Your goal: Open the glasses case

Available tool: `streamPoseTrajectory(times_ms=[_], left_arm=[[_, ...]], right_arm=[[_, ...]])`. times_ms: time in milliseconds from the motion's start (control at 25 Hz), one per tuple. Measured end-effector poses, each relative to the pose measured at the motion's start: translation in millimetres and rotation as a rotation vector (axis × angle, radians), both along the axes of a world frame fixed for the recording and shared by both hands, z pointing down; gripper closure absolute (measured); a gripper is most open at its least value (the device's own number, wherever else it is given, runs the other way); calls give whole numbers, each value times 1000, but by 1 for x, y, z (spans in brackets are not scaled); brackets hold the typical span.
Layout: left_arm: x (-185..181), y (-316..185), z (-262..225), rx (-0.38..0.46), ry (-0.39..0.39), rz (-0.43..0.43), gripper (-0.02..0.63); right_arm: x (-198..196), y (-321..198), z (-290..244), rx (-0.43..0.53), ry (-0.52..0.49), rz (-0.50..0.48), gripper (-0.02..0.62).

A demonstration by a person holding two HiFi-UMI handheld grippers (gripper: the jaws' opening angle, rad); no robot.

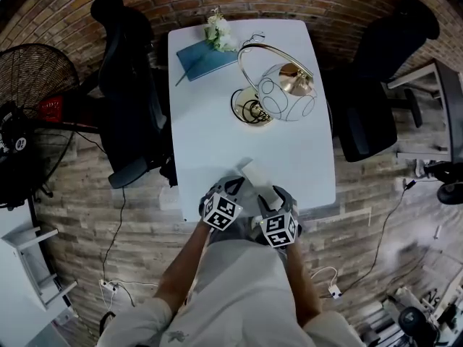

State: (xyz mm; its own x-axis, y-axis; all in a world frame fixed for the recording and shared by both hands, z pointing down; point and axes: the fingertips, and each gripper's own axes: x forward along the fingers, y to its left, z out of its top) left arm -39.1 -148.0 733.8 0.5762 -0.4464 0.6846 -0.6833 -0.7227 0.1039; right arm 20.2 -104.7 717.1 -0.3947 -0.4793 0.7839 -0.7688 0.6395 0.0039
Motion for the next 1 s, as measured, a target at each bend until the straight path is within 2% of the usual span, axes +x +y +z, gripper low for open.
streamPoseTrajectory(times_ms=[680, 1000], left_arm=[[8, 0, 12, -18, -19, 12, 601], [11, 0, 16, -24, -23, 12, 600]], right_arm=[[0, 6, 20, -40, 30, -10, 312], [3, 4, 29, -42, 54, -1, 306]])
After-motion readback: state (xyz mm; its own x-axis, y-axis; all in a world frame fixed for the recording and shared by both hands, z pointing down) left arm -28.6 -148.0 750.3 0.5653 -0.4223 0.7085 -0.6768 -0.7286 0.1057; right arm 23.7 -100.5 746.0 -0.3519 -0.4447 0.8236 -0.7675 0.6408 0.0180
